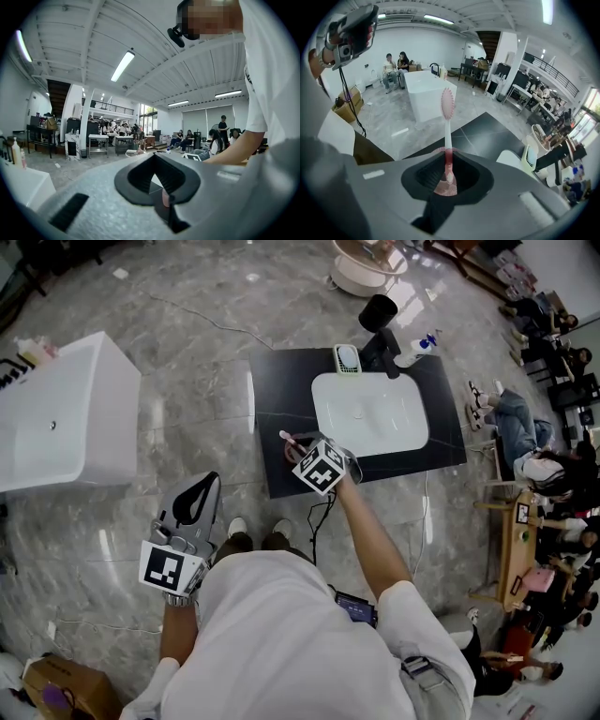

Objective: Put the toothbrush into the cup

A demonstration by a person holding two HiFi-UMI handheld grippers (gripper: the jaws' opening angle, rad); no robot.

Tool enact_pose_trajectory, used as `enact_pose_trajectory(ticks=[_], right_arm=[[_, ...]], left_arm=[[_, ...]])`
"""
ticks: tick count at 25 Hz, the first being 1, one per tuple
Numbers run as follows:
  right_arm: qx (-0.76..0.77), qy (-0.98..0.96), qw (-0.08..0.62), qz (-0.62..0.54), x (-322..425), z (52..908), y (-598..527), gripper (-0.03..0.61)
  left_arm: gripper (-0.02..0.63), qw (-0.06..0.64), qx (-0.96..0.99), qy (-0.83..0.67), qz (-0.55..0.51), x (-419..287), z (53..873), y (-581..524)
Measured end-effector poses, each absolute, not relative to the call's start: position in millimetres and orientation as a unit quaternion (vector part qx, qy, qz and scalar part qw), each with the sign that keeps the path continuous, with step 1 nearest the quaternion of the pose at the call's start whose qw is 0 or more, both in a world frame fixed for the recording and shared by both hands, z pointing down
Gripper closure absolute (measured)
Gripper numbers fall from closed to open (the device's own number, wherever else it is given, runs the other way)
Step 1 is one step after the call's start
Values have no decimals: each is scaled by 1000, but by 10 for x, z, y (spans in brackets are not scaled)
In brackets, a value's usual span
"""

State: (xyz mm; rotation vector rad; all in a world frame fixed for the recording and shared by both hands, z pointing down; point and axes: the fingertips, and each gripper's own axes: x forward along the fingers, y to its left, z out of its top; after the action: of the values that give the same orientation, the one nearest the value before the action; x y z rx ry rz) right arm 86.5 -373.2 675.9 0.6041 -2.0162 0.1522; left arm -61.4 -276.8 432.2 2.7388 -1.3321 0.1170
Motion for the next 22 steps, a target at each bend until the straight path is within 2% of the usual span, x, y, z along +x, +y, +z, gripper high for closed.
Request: enact_pose_trajectory(ticks=[9, 22], right_arm=[[235, -817, 521, 71, 834, 6995, -3721, 517], [267, -821, 500, 65, 874, 6821, -3783, 499]], left_arm=[[612, 45, 891, -449, 38, -716, 4302, -2742], [612, 45, 894, -444, 39, -688, 4314, -2727]])
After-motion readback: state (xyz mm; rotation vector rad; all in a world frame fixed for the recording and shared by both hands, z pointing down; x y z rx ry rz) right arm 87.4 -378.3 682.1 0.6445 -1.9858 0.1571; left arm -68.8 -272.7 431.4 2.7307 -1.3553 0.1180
